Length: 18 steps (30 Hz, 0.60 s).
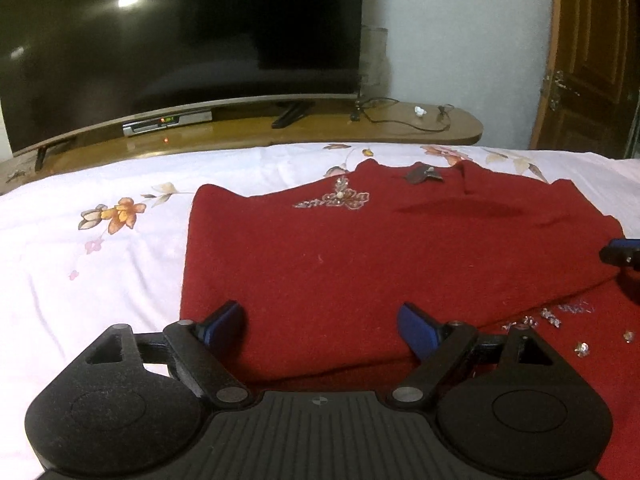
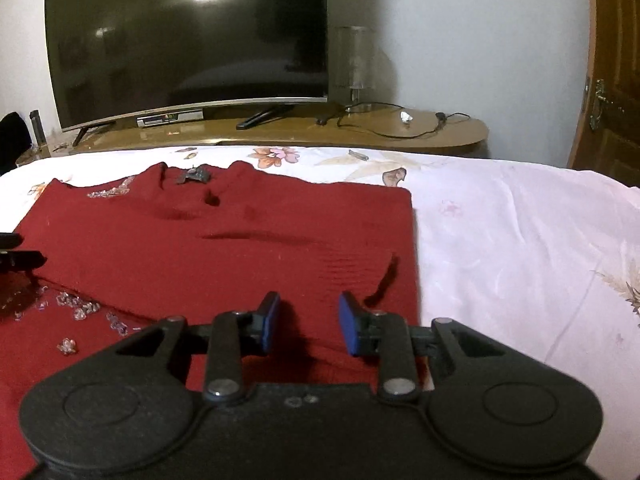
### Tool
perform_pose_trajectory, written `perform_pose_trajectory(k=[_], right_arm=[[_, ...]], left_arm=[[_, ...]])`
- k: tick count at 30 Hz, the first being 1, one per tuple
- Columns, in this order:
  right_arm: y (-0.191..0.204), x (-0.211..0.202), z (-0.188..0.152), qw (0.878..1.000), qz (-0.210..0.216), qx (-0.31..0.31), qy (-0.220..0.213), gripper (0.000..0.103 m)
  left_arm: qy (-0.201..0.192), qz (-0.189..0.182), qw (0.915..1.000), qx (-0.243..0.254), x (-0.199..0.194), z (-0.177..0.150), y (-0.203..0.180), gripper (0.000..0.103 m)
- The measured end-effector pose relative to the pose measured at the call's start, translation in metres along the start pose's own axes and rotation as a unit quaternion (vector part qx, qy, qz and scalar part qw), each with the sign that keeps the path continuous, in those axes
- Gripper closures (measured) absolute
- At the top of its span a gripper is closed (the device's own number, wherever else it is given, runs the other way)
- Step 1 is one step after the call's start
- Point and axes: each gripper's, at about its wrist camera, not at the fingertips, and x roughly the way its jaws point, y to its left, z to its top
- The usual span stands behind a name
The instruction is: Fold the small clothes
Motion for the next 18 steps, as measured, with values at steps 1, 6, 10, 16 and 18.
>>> perform_pose_trajectory(k=[1,6,10,16,18], right_arm=[[0.0028,0.0014,0.0001,1.0,-0.003,-0.008,0.0,0.071],[0.0012,0.0007,-0.0029,1.0,0.002,-0.006,-0.004,0.07],[0.0016,-0.0032,-0.0008,1.0,0.005,-0.003,-0.003,0.071],[-0.0001,0.0008,-0.0034,1.0,0.01,-0.004,-0.005,0.07],[0.0011,0.001,-0.0054,1.0,0.008,-0.006,-0.011,0.07]], left_arm=[[0.0,0.001,1.0,0.0,0.0,-0.0002,-0.0006,0.018],[-0.001,0.003,1.0,0.0,-0.0005,-0.001,-0.0009,0.017],[-0.001,0.008,1.0,-0.002,0.0001,-0.0013,-0.0018,0.016],[-0.002,0.015,0.9999,-0.005,0.0019,-0.0025,-0.0015,0.011],[-0.001,0.018,0.9998,-0.005,0.0017,-0.0024,-0.0021,0.011]])
